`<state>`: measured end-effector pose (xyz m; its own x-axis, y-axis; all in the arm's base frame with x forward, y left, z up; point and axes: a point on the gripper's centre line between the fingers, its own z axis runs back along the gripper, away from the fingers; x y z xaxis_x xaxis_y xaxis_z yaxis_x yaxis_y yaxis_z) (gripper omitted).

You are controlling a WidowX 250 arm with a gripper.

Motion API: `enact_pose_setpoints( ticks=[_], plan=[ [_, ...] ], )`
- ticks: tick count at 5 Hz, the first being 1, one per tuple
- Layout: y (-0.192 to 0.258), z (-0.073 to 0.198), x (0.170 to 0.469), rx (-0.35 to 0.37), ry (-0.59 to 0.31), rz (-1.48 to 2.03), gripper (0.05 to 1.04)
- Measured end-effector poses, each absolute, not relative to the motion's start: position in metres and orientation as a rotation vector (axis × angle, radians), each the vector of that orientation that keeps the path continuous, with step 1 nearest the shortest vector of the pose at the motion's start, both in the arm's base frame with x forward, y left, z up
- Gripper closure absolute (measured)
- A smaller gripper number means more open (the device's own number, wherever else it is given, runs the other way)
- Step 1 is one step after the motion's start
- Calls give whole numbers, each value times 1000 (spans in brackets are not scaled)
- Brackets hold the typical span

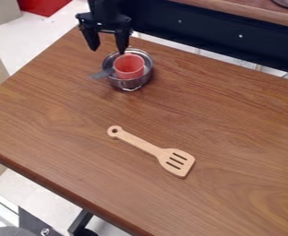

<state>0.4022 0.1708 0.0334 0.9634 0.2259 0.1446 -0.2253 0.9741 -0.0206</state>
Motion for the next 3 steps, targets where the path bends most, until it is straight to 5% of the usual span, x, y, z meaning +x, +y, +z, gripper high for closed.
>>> enact_pose_setpoints(
  ticks=[3],
  plan=[
    [166, 14, 411, 5, -110, 145, 83]
  ],
)
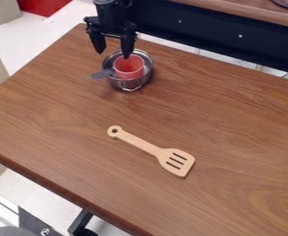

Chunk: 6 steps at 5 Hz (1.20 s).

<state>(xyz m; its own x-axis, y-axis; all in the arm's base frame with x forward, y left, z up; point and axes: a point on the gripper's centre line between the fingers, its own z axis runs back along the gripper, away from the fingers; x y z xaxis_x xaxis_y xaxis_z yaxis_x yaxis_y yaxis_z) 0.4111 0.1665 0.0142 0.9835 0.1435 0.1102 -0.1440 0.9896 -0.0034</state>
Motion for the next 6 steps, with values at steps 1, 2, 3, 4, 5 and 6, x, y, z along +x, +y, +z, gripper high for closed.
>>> enact_pose_setpoints(
  ticks=[1, 2, 3, 4, 5, 6],
  plan=[
    [164, 14, 411, -6, -104, 87, 83],
    [162, 8, 412, 2, -91, 67, 83],
    [160, 4, 416, 15, -106, 47, 83],
    [159, 4, 417, 22, -113, 41, 118],
    [158, 3, 418, 25, -110, 39, 369],
    [156, 3, 421, 35, -121, 29, 665]
  ],
)
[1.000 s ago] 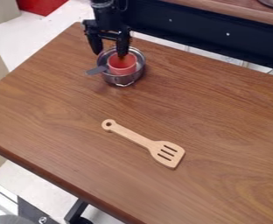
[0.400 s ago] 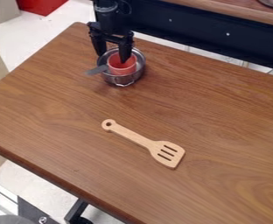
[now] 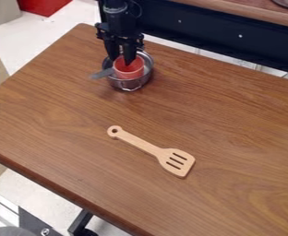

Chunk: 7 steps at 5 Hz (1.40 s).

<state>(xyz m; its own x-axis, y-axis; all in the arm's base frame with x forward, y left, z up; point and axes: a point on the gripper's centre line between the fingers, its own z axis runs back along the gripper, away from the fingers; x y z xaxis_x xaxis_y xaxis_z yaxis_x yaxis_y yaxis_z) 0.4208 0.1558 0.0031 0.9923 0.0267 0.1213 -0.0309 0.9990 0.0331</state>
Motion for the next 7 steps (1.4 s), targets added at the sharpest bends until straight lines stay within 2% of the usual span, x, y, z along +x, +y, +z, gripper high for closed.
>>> enact_pose_setpoints(
  ticks=[1, 2, 3, 4, 6, 7],
  plan=[
    [154, -2, 421, 42, -115, 31, 827],
    [154, -8, 420, 45, -108, 31, 683],
    [154, -7, 422, 49, -115, 31, 898],
    [151, -8, 420, 23, -110, 31, 1015],
    [160, -7, 410, 11, -95, 100, 1028],
    [165, 15, 410, 24, -128, 143, 1028]
  ],
)
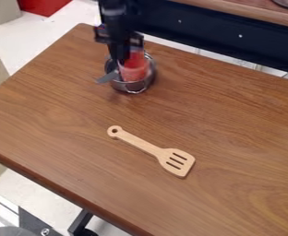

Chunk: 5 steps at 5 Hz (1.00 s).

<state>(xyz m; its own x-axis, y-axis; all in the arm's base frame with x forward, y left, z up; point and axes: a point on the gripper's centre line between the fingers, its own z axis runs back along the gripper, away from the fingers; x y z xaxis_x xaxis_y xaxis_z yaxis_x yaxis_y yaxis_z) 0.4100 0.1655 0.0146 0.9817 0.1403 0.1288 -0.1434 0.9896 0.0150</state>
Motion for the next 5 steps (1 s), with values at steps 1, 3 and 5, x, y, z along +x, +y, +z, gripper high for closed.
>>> enact_pose_setpoints(
  ticks=[1, 3, 5],
  plan=[
    [174, 42, 407, 11, -170, 187, 1028],
    [163, 58, 393, -70, -140, 169, 1028],
    [111, 52, 375, -132, -97, 74, 1028]
  ],
)
